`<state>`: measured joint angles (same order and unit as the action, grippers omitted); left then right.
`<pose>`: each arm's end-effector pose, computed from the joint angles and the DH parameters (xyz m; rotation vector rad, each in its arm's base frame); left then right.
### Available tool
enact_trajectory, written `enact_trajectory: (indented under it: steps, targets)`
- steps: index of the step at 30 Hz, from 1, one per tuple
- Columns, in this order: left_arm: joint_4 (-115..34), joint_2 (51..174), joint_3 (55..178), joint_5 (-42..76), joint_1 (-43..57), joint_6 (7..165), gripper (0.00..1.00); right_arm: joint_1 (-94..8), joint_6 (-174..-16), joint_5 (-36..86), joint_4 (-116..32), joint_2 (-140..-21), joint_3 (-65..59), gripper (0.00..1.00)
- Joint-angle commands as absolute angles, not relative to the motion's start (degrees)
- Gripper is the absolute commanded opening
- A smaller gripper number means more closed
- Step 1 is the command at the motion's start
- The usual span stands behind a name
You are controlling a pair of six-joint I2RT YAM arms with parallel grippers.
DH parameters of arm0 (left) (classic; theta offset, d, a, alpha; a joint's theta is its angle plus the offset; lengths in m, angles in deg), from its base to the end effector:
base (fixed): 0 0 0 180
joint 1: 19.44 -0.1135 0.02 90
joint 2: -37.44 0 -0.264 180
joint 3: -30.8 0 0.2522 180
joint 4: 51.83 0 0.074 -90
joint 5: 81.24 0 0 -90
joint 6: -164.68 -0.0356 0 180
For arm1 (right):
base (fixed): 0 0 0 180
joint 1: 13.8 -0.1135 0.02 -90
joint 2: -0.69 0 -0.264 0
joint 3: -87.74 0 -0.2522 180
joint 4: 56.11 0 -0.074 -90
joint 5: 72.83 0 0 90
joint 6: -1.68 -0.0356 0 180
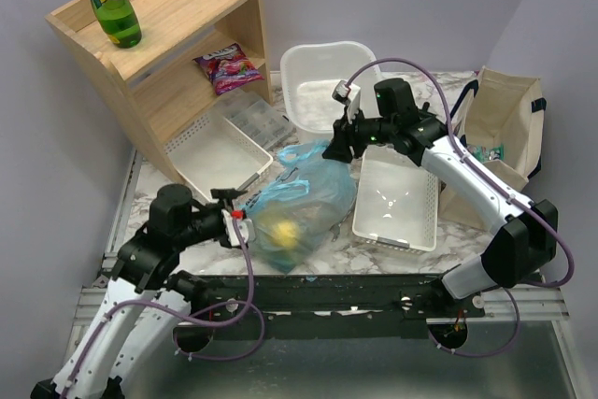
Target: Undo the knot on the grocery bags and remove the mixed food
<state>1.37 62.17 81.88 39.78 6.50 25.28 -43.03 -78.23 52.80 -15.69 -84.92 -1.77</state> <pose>0.0814 -0.0600 0.2887 1.4558 1.3411 -0.2864 0.2821 0.1816 0.3383 -1.0617 1.9115 0.8682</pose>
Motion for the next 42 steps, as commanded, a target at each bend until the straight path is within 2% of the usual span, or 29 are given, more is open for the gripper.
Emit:
enact_trajectory:
  steps: [1,4,6,8,9,13,15,19,24,27,33,35,38,39,40,41,42]
  targets:
    - [-0.67,74.33,94.61,47.1,6.72,43.76,0.75,-44.94,-79.68,54.75,-17.99,-85.04,0.95,0.63]
    - [-3.83,80.94,99.91,45.95,6.75,50.74,0.75,-48.32,-75.4,50.61,-18.78,-85.3,1.39,0.66]
    - [-8.73,82.72,100.67,44.94,6.63,54.26,0.75,-50.36,-72.57,46.48,-19.31,-85.47,1.05,0.62]
    - [-13.67,83.42,100.3,44.86,6.51,56.09,0.75,-50.71,-71.45,43.84,-20.29,-85.45,0.66,0.49]
    - [-15.45,83.99,100.28,44.49,6.41,56.99,0.75,-50.71,-71.17,42.92,-20.37,-85.45,0.81,0.39]
    - [-19.25,88.8,101.16,40.77,6.14,57.94,0.74,-50.72,-71.24,42.01,-21.95,-84.64,1.06,0.09]
    - [-21.1,91.41,101.04,37.21,5.3,59.78,0.74,-50.76,-72.66,42.37,-23.59,-84.23,0.87,0.01]
    - [-27.39,92.04,96.72,41.12,-0.3,64.43,0.8,-50.75,-76.8,43.38,-26.69,-83.71,1.18,0.01]
    - [-35.14,90.0,89.84,48.72,-4.32,66.41,0.86,-50.71,-82.18,50.24,-31.25,-81.86,-0.77,0.01]
    - [-35.55,90.5,88.54,54.99,-3.61,66.3,0.98,-50.71,-84.76,53.25,-33.03,-81.67,-1.97,0.01]
    - [-43.63,96.02,87.58,48.42,-0.11,74.13,0.97,-50.65,-89.86,60.75,-35.83,-82.57,-2.09,0.01]
    - [-44.63,98.85,89.81,48.69,-0.1,78.11,0.83,-50.34,-91.63,61.65,-35.0,-83.05,-1.36,0.01]
    - [-46.03,100.06,91.41,51.03,-0.02,81.52,0.46,-48.43,-92.78,60.88,-32.31,-83.38,-0.81,0.01]
    - [-45.84,99.79,91.49,51.04,0.14,81.91,0.37,-47.87,-92.38,59.68,-31.35,-83.03,-0.97,0.06]
    - [-45.68,99.21,91.35,50.85,0.16,82.57,0.25,-47.73,-91.41,56.85,-30.32,-82.55,-1.42,0.17]
    - [-45.12,98.55,91.17,50.32,0.16,83.16,0.11,-47.72,-90.31,54.29,-29.78,-82.04,-2.06,0.28]
    - [-44.42,97.87,91.09,49.82,0.16,83.49,0.02,-47.72,-90.08,51.55,-29.47,-81.42,-2.75,0.46]
